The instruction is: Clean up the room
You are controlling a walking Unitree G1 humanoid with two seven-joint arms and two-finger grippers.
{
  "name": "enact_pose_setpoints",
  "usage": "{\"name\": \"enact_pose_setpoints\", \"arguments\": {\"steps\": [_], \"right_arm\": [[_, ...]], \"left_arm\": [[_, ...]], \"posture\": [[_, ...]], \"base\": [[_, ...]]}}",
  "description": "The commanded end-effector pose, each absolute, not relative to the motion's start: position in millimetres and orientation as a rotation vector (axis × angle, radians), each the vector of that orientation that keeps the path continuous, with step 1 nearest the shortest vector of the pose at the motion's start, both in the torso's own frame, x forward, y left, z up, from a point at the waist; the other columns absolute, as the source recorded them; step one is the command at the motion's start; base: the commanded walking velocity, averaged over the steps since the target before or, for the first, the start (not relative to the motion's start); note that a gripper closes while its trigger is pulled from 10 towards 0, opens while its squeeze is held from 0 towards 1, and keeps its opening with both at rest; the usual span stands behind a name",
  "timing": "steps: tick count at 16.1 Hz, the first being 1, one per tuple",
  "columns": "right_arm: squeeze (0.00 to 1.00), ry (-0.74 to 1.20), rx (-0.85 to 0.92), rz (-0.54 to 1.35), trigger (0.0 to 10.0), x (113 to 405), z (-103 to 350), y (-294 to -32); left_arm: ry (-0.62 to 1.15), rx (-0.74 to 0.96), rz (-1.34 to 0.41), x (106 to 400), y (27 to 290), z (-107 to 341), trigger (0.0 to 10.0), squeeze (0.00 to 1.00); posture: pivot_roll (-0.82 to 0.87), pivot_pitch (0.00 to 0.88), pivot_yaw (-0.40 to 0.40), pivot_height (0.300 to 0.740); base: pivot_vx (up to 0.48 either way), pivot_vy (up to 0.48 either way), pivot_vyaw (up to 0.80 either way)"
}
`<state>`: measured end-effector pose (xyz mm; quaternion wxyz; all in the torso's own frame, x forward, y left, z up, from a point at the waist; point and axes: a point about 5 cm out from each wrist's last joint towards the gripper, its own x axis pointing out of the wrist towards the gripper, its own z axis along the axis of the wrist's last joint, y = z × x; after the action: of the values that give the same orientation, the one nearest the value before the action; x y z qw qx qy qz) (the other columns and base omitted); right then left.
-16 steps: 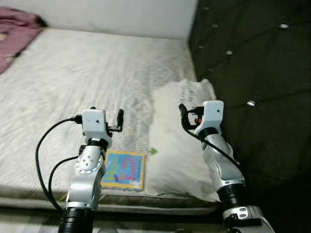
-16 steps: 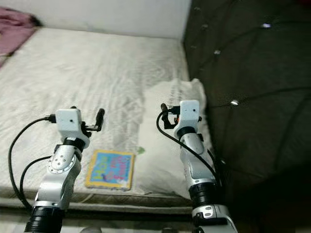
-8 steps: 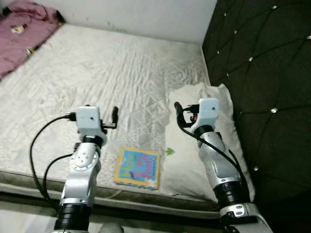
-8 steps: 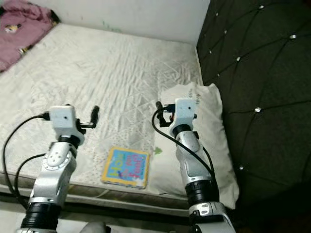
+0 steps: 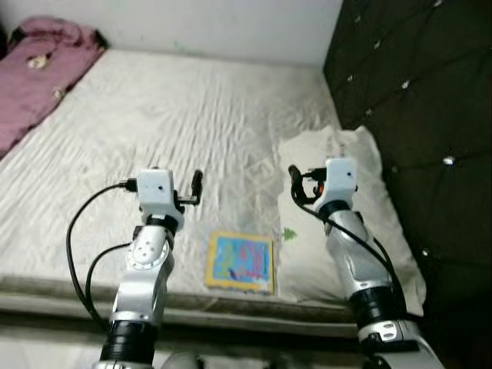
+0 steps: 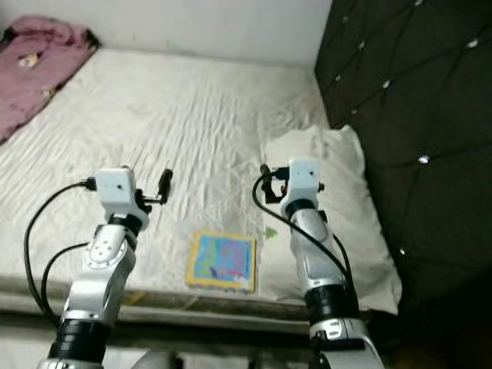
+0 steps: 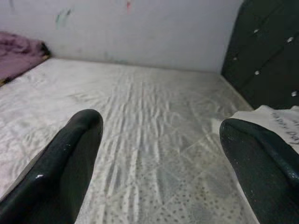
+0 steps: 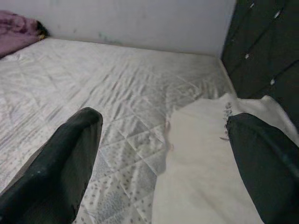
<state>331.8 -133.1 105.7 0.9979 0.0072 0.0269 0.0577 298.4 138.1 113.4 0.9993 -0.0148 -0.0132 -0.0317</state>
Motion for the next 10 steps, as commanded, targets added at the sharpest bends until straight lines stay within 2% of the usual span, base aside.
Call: {"name": "enact_pose_setpoints", "arguments": {"steps": [1,5,9,10], "right_arm": [[0.00,0.037,0.016,0.131,10.0,333.8,110.7,-125.1],[0.00,0.043,0.010,0.137,10.0,334.2,109.6,-123.9],[0.00,0.052,0.005,0.145,10.0,334.5,107.6,-122.0],[0.00,0.053,0.004,0.146,10.0,334.4,107.3,-121.8]], "left_arm": [[-0.023,-0.018,-0.039,298.8,146.9,113.5,10.0,0.00],[-0.041,-0.003,-0.056,298.7,144.6,115.4,10.0,0.00],[-0.047,-0.016,-0.056,299.1,144.7,116.3,10.0,0.00],[-0.048,-0.020,-0.063,299.1,144.3,116.1,10.0,0.00]], "posture": [[0.10,0.000,-0.050,0.740],[0.10,0.000,-0.048,0.740],[0.10,0.000,-0.047,0.740],[0.10,0.000,-0.046,0.740]], "base": [[0.000,0.480,0.00],[0.000,0.474,0.00],[0.000,0.000,0.00],[0.000,0.480,0.00]]}}
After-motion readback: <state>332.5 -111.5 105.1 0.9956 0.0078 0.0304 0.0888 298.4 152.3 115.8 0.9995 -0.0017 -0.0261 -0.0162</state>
